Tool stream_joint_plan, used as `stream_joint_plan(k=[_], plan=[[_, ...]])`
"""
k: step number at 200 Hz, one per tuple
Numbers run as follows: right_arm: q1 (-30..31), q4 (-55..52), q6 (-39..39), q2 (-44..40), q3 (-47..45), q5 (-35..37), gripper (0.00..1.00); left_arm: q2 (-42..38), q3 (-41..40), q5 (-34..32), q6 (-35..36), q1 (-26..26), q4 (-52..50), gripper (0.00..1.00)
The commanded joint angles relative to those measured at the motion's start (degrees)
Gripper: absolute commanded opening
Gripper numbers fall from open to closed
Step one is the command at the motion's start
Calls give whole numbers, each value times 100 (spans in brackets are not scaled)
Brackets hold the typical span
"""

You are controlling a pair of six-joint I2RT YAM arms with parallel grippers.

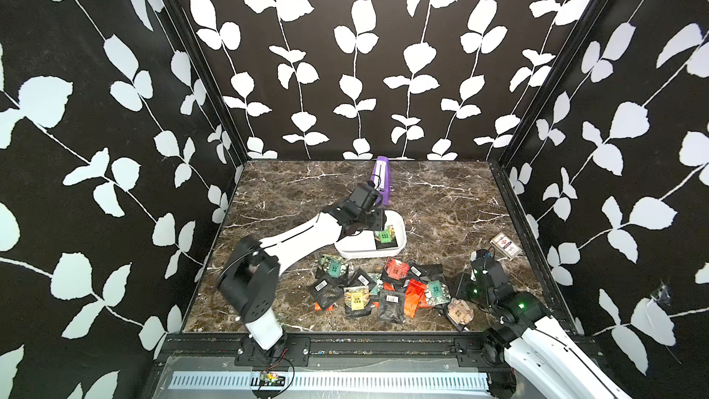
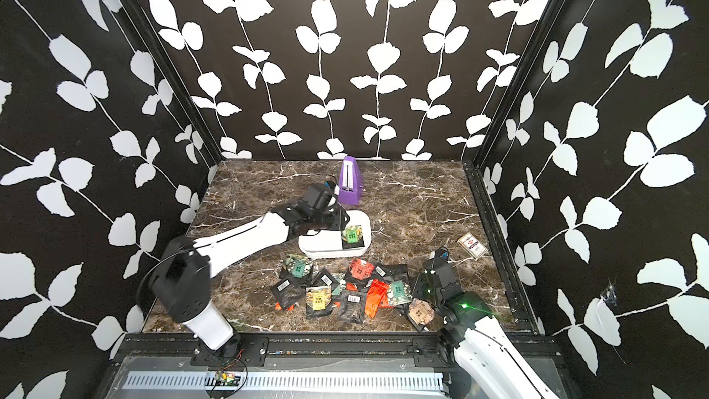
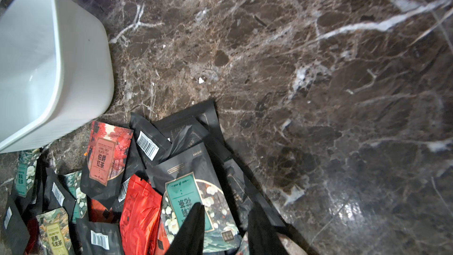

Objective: Put the tea bags into the storage box
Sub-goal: Place the tea bag in the storage box, then pick up the tea bag from the center of the board.

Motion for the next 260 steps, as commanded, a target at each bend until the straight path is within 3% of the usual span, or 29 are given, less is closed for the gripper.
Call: stream_joint_plan(k=[1,26,56,106,140,193,260], plan=[[40,225,2,-1,-121,-145,33,-883,-253,247,36,26,86,49],[40,473,34,4,-175,-330,36,-1304,-742,742,-193,-152,465,52],[45,618,69,188,-230,-450,39,-1402,-1119,773,-429,-925,740,53],[41,589,182,132,-342,-403,38,-947,-1822,841,-1324,-1919,1839,20],[34,555,419,-119,-571,-322,39,-137,-1631,782,-1604,-2482,2028,8],[39,469,570,-473,-735,-248,39,635,-1410,846,-1881,-2790,2393,0],[45,643,601,-467,-909,-407,40,1239,-960,861,-1780,-2863,2290,0]])
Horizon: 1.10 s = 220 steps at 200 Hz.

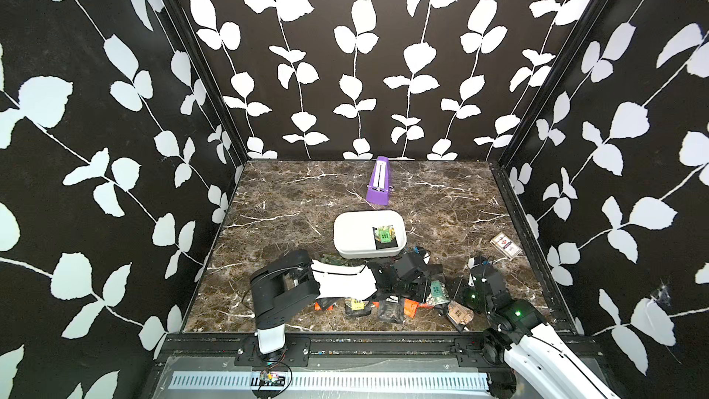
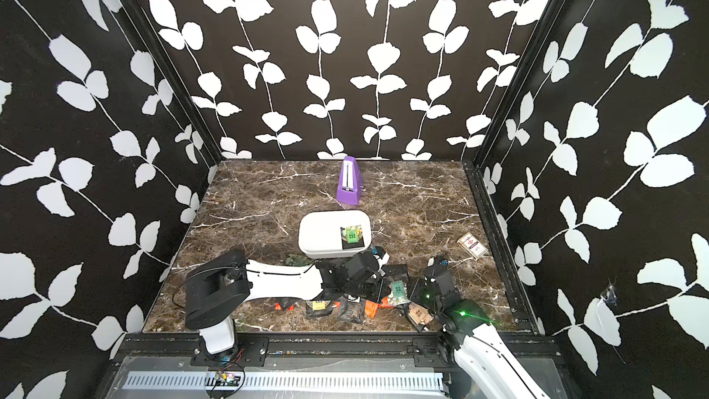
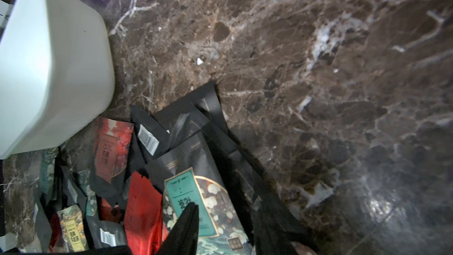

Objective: Put the tea bags into the storage box
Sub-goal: Pick up the tea bag from the center of the board.

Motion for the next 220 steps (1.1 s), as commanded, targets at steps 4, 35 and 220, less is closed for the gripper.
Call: stream_joint_plan(k=[4,35,220], plan=[[35,164,61,-23,-180,-12,40,152,298,-15,76,-28,21,0],[38,178,35,-1,-172,-41,40,439,471,-22,60,-28,26,0],[37,624,-27,218,-233,-298,40,862,645,-452,212,-23,-434,0]])
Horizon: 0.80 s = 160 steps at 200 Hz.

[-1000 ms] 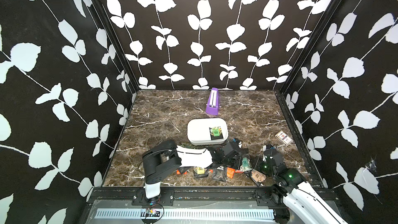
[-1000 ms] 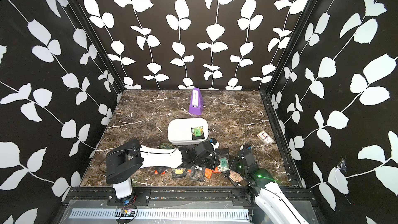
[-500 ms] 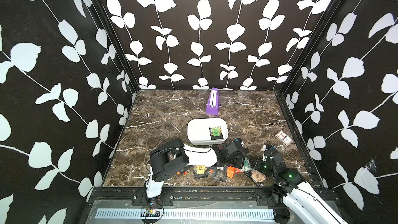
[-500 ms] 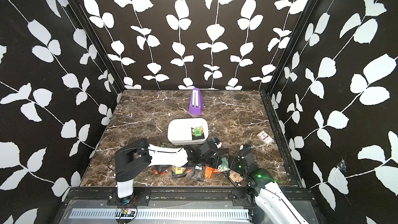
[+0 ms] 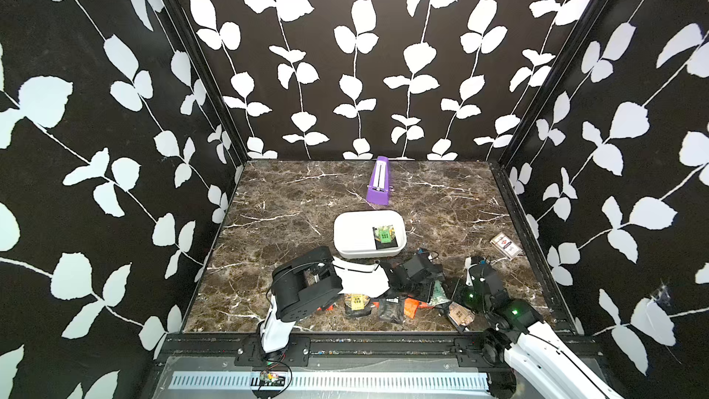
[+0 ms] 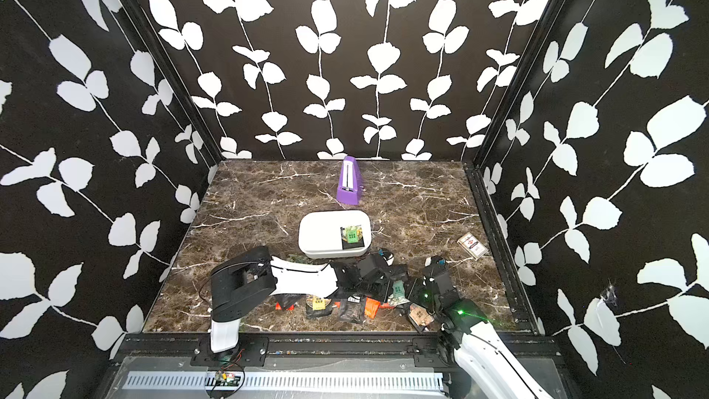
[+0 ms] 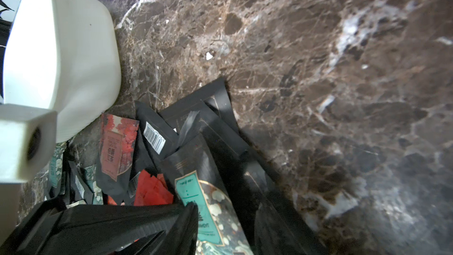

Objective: Put the tea bags into the storage box
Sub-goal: Pick up the tea bag from the center of the board.

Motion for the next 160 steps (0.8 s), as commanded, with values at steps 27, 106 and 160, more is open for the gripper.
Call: stream_joint_plan(k=[27,106,160], plan=[[38,235,-27,84,-164,-35,41,67,90,-116,103,-28,-261,0],[39,613,-27,294,-212,-361,34,79,72,-108,101,-28,-270,0],[41,816,-7,233,-222,-595,17,96,70,-140,151,-23,-270,0]])
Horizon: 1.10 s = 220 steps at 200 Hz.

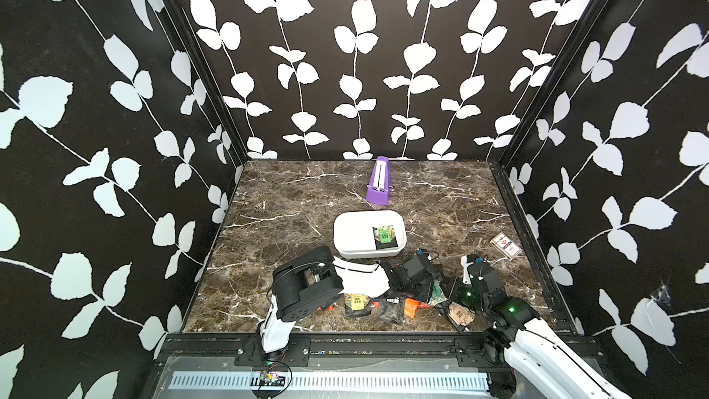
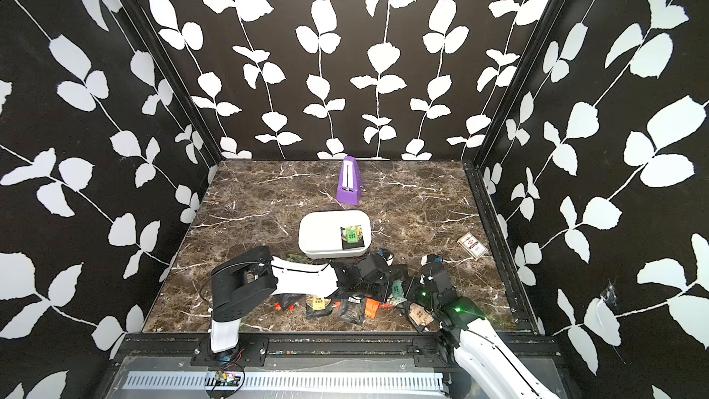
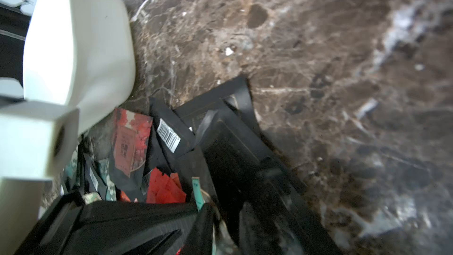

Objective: Put the tea bags into the storage box
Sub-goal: Pick up the tea bag from the center of the board.

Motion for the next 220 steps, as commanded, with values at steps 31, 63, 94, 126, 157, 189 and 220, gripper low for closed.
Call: stream_joint_plan(k=[31,63,94,126,157,189,220], plan=[[44,495,-6,-48,-211,-315,19,96,107,-68,114,-26,-217,0],[43,630,41,2,-304,-286,32,100,140,-71,146,-28,-251,0],[40,715,30,100,-304,-319,29,93,205,-59,191,-28,-305,0],[33,904,43,248,-319,-358,26,94,288,-45,237,-28,-376,0],[41,1065,-10,440,-275,-384,23,98,342,-35,278,-27,-371,0],[37,1049,-162,677,-121,-328,12,37,363,-83,323,-23,-354,0],[43,917,-340,839,62,-227,0,-131,457,-262,485,-17,-476,0]])
